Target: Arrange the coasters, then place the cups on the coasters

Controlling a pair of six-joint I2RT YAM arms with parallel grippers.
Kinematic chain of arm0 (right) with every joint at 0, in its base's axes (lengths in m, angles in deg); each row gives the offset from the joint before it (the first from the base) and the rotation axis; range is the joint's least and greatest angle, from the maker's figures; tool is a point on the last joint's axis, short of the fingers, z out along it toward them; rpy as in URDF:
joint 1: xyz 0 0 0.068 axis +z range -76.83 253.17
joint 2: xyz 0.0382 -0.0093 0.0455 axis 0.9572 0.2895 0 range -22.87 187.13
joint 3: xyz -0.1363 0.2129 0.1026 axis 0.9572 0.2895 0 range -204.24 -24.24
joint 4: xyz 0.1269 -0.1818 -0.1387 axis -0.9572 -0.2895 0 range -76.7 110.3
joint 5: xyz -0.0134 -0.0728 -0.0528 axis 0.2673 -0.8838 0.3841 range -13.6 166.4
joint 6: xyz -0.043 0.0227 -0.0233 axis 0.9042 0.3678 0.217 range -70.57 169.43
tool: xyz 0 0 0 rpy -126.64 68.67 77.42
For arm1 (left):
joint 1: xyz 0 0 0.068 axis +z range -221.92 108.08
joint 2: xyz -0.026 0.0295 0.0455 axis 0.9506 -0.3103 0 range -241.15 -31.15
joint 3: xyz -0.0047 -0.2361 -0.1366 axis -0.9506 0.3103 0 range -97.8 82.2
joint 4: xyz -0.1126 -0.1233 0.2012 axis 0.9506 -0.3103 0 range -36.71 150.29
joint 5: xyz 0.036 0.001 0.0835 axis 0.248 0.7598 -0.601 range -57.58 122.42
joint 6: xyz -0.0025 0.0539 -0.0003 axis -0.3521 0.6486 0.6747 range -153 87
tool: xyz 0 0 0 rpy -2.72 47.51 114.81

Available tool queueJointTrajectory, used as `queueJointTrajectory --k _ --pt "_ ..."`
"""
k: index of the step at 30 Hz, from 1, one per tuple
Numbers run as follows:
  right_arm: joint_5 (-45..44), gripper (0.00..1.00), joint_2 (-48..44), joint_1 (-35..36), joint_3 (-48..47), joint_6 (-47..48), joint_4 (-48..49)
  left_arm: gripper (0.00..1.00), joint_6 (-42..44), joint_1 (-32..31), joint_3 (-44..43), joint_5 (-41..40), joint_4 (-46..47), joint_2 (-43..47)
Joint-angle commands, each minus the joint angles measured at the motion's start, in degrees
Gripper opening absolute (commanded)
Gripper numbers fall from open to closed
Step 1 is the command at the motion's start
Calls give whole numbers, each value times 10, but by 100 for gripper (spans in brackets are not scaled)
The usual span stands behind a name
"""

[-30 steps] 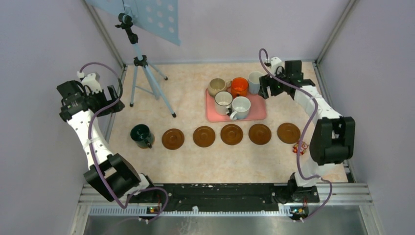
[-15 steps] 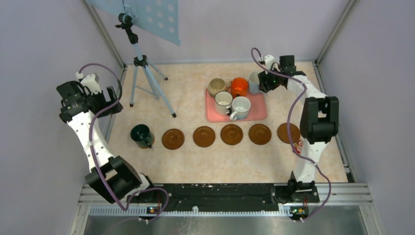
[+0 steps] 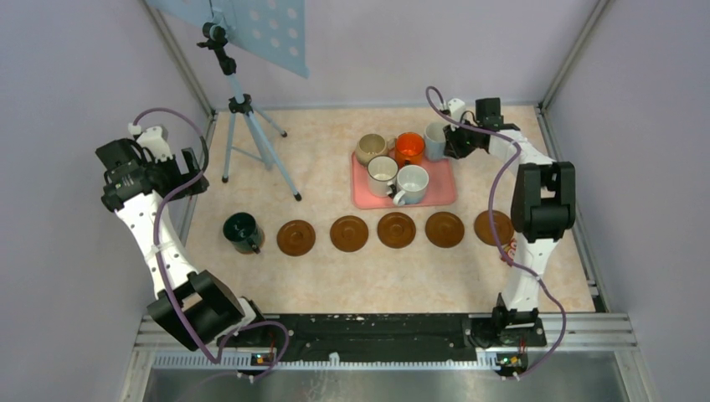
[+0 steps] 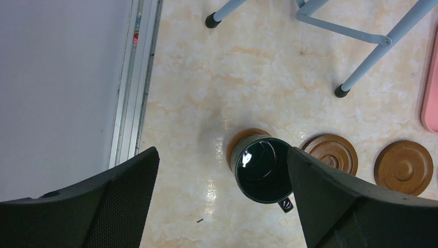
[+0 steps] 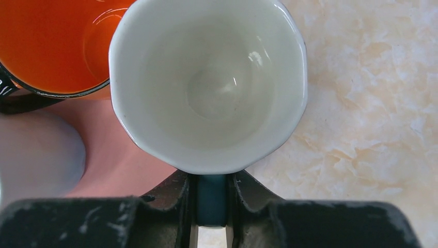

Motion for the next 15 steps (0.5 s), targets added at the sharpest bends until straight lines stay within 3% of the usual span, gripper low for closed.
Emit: queueJointTrajectory --k 1,4,15 --pt "12 4 -21 -1 -1 8 33 99 -7 -2 -4 9 12 0" --pt "6 0 -53 -1 32 1 59 99 -15 -2 -4 12 19 -5" --pt "-37 0 -185 -2 122 -77 169 99 -47 -2 7 38 45 -20"
